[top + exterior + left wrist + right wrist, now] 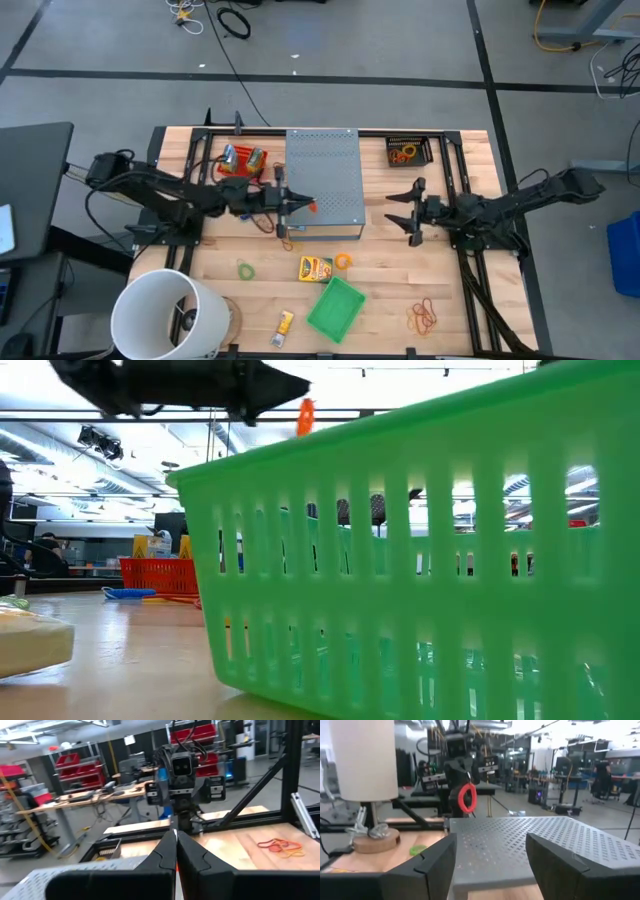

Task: Pick & Place Office Desk Supplies
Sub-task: Put the orange spring keychain into the black basket

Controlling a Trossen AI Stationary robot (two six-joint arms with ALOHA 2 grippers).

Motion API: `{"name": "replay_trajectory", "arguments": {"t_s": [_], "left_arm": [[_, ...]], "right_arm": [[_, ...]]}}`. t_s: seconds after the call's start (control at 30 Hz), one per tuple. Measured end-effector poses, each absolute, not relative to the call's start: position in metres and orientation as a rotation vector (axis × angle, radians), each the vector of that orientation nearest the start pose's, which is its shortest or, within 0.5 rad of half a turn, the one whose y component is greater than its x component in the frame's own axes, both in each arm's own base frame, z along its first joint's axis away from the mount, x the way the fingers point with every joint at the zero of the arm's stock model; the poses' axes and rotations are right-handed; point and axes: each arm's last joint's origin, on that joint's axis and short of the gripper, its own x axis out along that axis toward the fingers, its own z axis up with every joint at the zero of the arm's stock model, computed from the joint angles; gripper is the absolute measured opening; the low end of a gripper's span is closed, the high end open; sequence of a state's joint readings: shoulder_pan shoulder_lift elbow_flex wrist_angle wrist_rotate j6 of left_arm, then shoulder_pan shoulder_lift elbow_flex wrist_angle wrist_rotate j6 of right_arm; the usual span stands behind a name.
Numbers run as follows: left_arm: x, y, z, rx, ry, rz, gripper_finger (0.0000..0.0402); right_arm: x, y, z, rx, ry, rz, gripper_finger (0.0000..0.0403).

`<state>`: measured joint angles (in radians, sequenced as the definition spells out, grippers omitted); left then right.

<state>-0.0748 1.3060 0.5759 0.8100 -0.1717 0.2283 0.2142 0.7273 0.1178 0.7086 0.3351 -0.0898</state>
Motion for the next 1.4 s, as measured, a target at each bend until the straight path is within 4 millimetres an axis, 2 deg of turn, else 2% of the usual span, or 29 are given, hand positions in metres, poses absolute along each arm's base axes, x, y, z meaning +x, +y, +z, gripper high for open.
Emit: {"name": "replay_trajectory", "arguments": {"t_s": [0.3,0.4,0.5,0.9,1.2,1.4], "left_arm": [[0.314,-0.013,0.255,0.262,-0.055,-0.031,0.0001],[0.320,-0.014,0.252,0.266,-0.039,-0.058,0.0001],[0.320,-0.015,0.252,0.264,-0.042,-0.063,0.0001],[0.319,-0.015,0.251,0.262,-0.033,-0.067,0.0001],[0.319,-0.015,0.251,0.260,-0.034,-0.067,0.0001],[0.319,-0.015,0.251,0.258,-0.033,-0.068,0.0001]], "right_arm": [[0.224,0.037,0.229,-0.201,-0.020,-0.114,0.0247],[0.244,0.038,0.232,-0.236,0.002,-0.119,0.0247],[0.255,0.038,0.232,-0.256,0.023,-0.116,0.0247],[0.266,0.036,0.242,-0.237,-0.011,-0.070,0.0243],[0.274,0.033,0.238,-0.242,0.006,-0.009,0.0180],[0.276,0.027,0.238,-0.233,0.004,-0.028,0.0159]]}}
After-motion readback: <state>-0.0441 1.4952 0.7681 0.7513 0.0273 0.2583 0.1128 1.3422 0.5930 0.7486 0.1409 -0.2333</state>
